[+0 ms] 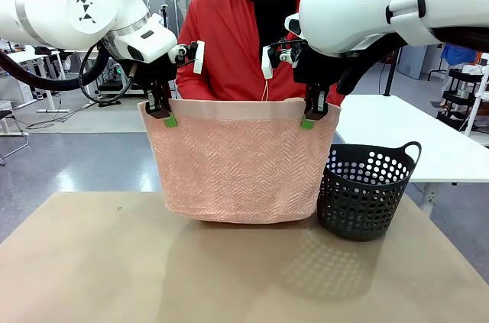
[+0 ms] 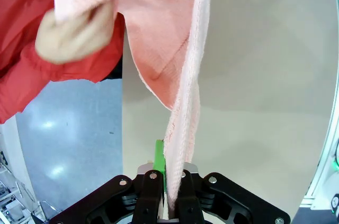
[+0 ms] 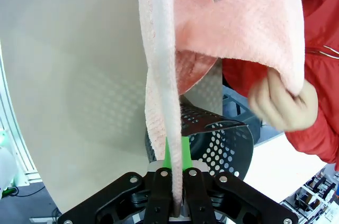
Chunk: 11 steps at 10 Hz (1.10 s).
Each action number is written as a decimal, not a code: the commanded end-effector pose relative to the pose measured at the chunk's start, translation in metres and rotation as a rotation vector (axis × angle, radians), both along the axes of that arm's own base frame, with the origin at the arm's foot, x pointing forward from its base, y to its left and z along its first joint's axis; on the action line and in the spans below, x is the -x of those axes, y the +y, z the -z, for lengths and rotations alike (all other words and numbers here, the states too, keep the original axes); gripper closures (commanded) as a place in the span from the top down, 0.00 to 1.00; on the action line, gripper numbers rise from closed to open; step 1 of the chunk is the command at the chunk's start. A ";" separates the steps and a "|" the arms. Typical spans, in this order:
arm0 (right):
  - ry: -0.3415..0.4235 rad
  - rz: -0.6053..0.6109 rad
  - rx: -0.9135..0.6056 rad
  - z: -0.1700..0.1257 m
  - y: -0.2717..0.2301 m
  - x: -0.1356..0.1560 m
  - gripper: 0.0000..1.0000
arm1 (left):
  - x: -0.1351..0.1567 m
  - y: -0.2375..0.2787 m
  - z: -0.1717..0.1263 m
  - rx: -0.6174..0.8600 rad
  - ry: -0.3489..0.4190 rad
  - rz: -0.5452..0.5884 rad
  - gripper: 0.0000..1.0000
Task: Fold the towel.
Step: Release the end of the 100 cm Hotel Towel you were holding and grab the top end of the folded side.
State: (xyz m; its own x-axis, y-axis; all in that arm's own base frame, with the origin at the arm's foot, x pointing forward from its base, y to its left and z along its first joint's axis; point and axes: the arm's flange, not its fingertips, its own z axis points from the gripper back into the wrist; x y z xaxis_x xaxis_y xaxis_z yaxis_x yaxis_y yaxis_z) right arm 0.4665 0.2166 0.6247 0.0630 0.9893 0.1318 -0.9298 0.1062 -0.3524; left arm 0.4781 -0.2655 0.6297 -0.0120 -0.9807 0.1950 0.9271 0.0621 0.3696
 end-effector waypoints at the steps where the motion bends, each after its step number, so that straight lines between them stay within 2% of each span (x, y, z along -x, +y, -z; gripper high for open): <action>1: -0.005 -0.002 0.011 0.000 -0.001 0.000 0.00 | 0.000 0.001 -0.002 -0.001 -0.004 -0.013 0.00; 11: -0.005 -0.002 0.011 0.000 -0.001 0.000 0.00 | 0.000 0.001 -0.002 -0.001 -0.004 -0.013 0.00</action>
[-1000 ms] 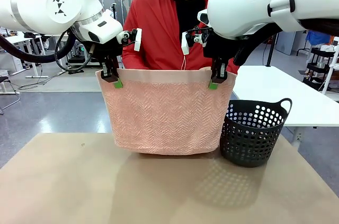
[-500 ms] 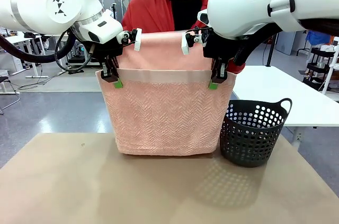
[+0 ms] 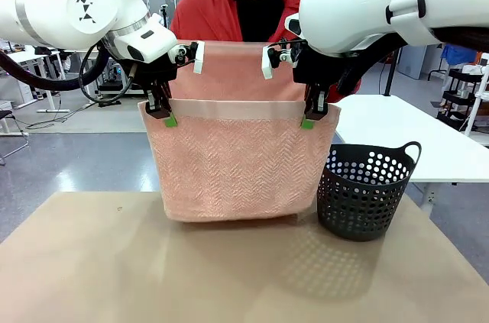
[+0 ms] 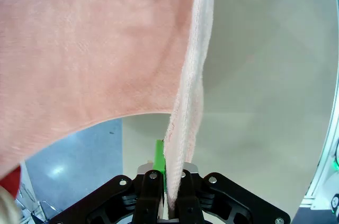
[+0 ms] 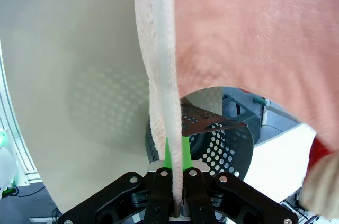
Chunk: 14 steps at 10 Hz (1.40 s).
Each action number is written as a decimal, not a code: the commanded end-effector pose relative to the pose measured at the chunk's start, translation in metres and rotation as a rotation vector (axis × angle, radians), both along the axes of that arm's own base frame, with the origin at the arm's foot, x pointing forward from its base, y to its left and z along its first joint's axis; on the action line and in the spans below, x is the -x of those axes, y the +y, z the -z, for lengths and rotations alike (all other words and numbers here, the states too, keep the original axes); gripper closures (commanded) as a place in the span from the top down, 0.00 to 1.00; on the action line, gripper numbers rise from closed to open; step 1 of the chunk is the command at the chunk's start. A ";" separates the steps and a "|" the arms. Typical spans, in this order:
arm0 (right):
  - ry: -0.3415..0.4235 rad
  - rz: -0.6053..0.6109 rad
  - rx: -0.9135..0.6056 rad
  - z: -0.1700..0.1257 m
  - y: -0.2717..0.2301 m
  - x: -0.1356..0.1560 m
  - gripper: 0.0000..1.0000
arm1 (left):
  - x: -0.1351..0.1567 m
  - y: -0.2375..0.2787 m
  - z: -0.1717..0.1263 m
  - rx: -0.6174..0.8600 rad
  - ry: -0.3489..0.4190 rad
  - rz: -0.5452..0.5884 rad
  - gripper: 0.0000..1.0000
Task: Fold the towel.
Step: Release the end of the 100 cm Hotel Towel you were holding and grab the top end of the folded side.
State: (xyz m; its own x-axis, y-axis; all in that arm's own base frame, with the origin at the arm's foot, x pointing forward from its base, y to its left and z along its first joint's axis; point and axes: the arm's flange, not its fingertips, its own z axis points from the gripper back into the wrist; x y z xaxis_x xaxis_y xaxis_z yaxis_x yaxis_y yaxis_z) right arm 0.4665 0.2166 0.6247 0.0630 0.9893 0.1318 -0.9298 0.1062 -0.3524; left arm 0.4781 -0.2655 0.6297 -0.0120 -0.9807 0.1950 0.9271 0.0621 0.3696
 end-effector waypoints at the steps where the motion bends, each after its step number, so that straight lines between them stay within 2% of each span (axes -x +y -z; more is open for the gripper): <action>1: -0.005 -0.002 0.011 0.000 -0.001 0.000 0.00 | 0.000 0.001 -0.002 -0.001 -0.004 -0.013 0.00; 14: -0.005 -0.002 0.011 0.000 -0.001 0.000 0.00 | 0.000 0.001 -0.002 -0.001 -0.004 -0.013 0.00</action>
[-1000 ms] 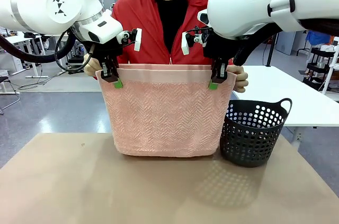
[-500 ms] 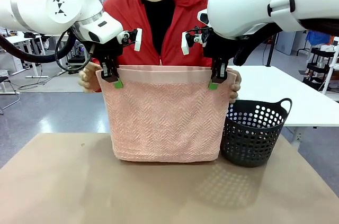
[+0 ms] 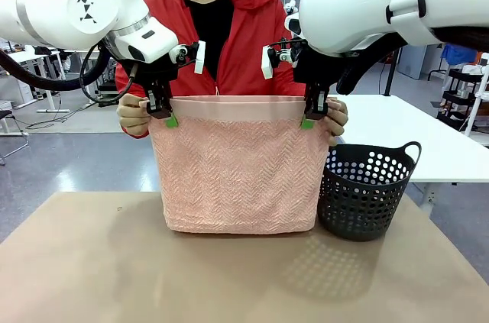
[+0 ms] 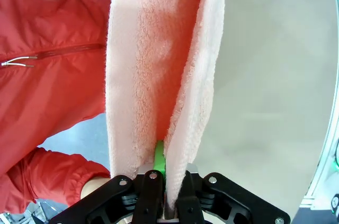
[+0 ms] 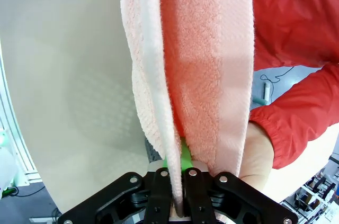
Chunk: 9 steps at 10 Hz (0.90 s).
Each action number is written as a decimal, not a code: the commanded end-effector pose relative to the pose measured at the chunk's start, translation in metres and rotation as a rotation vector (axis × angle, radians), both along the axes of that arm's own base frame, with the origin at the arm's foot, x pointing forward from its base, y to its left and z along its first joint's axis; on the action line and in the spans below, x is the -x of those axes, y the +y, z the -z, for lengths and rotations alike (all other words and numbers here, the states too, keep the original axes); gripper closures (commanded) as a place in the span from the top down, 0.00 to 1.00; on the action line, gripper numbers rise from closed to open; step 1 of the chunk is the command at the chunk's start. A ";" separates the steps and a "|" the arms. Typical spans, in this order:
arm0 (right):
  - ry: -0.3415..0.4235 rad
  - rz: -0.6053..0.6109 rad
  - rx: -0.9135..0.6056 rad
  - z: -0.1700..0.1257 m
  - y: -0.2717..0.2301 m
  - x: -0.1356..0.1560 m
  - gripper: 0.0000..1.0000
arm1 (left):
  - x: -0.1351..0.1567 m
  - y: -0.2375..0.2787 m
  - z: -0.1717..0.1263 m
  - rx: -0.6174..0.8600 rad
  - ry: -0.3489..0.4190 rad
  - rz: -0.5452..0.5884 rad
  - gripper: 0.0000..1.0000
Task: Fold the towel.
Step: Release the end of the 100 cm Hotel Towel you were holding and grab the top end of the folded side.
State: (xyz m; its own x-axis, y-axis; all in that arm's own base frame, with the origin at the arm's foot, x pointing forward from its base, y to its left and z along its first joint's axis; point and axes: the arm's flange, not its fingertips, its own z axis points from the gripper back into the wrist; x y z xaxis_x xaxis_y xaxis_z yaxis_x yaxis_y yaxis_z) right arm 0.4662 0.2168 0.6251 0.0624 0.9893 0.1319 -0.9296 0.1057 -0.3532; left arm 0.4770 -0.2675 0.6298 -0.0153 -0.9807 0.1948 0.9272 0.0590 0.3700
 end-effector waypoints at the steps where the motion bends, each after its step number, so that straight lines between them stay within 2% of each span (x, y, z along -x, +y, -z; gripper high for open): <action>1: -0.004 -0.002 0.011 0.000 -0.001 0.000 0.00 | -0.001 0.003 -0.002 -0.001 -0.004 -0.017 0.00; 4: -0.004 -0.002 0.011 0.000 -0.001 0.000 0.00 | 0.000 0.000 0.000 0.000 0.000 -0.001 0.03; 5: 0.000 0.000 0.000 0.000 0.000 0.000 0.12 | -0.001 0.001 -0.004 0.011 -0.027 -0.020 0.40; 6: -0.006 -0.004 -0.002 -0.002 -0.003 0.000 0.32 | 0.002 0.002 -0.008 0.008 -0.058 -0.025 0.40; 7: -0.019 -0.010 -0.016 -0.009 -0.006 0.006 0.41 | 0.006 0.004 -0.014 0.021 -0.074 -0.031 0.77; 8: -0.076 -0.022 -0.022 -0.026 -0.009 0.019 0.61 | 0.014 0.007 -0.028 0.030 -0.121 -0.043 0.44; 9: -0.130 -0.034 -0.044 -0.047 -0.015 0.032 0.70 | 0.027 0.011 -0.047 0.040 -0.176 -0.035 1.00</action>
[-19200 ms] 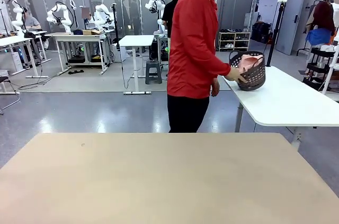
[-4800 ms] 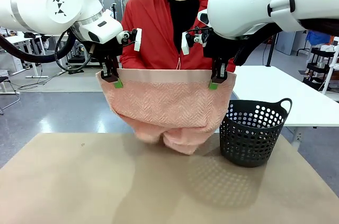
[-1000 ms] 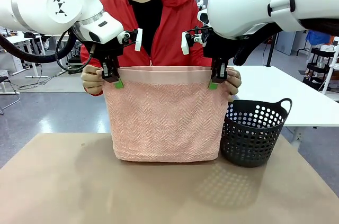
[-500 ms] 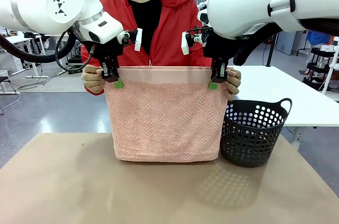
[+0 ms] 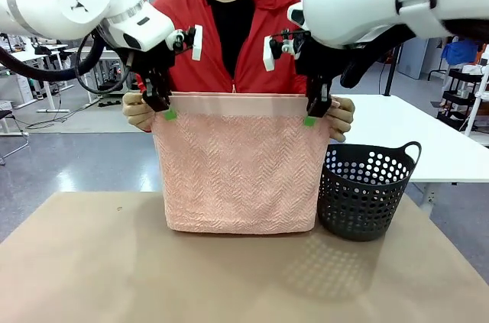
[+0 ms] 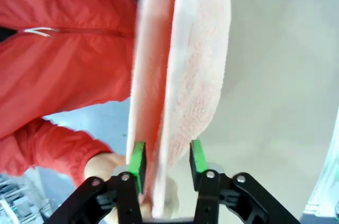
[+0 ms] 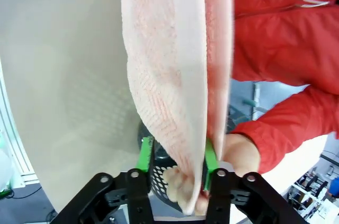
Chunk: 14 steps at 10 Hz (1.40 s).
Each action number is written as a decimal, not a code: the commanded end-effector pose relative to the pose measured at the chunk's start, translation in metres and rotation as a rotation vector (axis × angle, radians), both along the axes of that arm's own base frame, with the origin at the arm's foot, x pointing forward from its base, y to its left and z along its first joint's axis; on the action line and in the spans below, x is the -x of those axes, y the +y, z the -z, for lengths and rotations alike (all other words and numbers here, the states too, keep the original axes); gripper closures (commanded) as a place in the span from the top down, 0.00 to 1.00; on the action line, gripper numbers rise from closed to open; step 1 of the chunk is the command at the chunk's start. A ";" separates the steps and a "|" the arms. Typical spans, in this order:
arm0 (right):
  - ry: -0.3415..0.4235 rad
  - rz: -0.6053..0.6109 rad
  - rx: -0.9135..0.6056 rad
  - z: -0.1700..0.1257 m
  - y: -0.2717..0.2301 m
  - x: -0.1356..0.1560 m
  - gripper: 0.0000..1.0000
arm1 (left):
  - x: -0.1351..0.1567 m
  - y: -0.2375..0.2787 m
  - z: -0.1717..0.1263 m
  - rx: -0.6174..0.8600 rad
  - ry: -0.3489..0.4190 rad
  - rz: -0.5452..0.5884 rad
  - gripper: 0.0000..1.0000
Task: Fold the towel.
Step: Release the end of the 100 cm Hotel Towel you were holding and grab the top end of the folded side.
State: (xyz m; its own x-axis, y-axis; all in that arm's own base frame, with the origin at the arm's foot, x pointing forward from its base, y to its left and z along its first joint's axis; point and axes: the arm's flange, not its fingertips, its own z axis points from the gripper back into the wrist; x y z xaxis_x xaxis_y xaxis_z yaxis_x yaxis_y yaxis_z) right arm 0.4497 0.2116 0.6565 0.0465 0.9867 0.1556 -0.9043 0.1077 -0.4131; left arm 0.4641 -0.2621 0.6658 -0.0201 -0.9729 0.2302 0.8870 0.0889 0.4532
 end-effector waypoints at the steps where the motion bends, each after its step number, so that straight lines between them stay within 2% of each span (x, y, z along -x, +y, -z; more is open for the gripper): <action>1: -0.106 -0.043 -0.023 -0.031 -0.016 0.028 0.91 | 0.026 0.010 -0.029 0.011 -0.134 -0.020 0.80; 2: -0.147 -0.063 -0.038 -0.042 -0.023 0.043 0.99 | 0.040 0.017 -0.043 0.031 -0.180 -0.021 1.00; 4: -0.221 -0.080 -0.078 -0.051 -0.035 0.067 1.00 | 0.062 0.028 -0.054 0.068 -0.245 -0.005 1.00; 5: -0.233 -0.088 -0.085 -0.050 -0.038 0.074 1.00 | 0.066 0.030 -0.052 0.052 -0.266 -0.014 1.00; 7: -0.233 -0.092 -0.088 -0.049 -0.040 0.075 1.00 | 0.067 0.027 -0.051 0.067 -0.231 0.018 1.00; 10: -0.200 -0.104 -0.098 -0.051 -0.036 0.061 1.00 | 0.057 0.020 -0.055 0.073 -0.191 0.018 1.00; 12: -0.147 -0.131 -0.052 -0.054 -0.029 0.040 1.00 | 0.037 0.012 -0.058 0.051 -0.089 0.050 1.00; 14: -0.090 -0.134 -0.026 -0.054 -0.023 0.015 1.00 | 0.014 0.001 -0.059 0.008 -0.029 0.059 1.00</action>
State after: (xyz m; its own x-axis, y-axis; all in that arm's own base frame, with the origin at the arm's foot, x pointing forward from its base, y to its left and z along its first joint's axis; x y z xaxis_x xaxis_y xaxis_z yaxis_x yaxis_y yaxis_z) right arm 0.4186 0.1887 0.7017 -0.0814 0.9799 0.1819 -0.8486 0.0276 -0.5284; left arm 0.4355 -0.2558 0.7109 -0.0657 -0.9669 0.2465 0.8491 0.0756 0.5228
